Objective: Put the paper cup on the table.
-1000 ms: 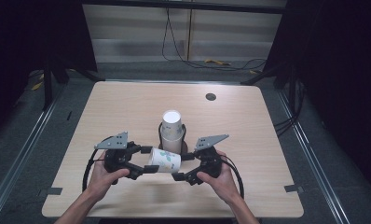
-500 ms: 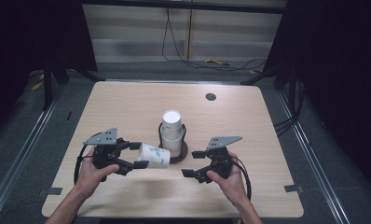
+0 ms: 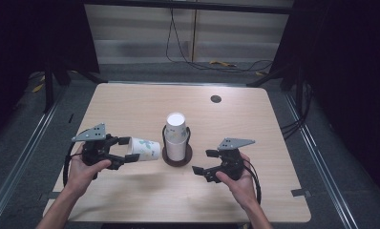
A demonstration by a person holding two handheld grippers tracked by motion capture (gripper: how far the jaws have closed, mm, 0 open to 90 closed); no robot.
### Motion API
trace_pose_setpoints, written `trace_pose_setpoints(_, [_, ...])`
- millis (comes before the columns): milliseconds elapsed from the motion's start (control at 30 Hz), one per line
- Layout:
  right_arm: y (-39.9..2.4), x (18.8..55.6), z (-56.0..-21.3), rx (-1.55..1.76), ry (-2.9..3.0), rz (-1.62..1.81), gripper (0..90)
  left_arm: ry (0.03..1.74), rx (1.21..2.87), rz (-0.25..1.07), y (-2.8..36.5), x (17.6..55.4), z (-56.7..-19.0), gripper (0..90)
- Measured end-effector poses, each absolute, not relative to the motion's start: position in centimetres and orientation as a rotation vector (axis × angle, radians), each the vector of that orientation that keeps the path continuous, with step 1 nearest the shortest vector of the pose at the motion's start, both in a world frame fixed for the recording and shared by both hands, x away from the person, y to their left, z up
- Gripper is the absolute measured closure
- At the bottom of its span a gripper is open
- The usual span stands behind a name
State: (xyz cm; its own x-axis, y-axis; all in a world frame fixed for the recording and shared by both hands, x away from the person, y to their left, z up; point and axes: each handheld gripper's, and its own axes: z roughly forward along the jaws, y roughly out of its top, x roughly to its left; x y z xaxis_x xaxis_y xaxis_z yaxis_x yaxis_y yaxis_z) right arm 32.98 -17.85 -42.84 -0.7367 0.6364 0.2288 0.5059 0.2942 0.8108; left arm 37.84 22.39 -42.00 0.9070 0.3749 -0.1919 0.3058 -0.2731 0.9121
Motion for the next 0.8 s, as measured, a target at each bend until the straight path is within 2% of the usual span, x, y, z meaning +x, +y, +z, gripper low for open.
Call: trace_pose_setpoints(800, [-18.6,32.7,-43.5,1.122,2.368,1.407,14.1,0.635,1.979,0.17,24.0,40.4,-41.5,25.8])
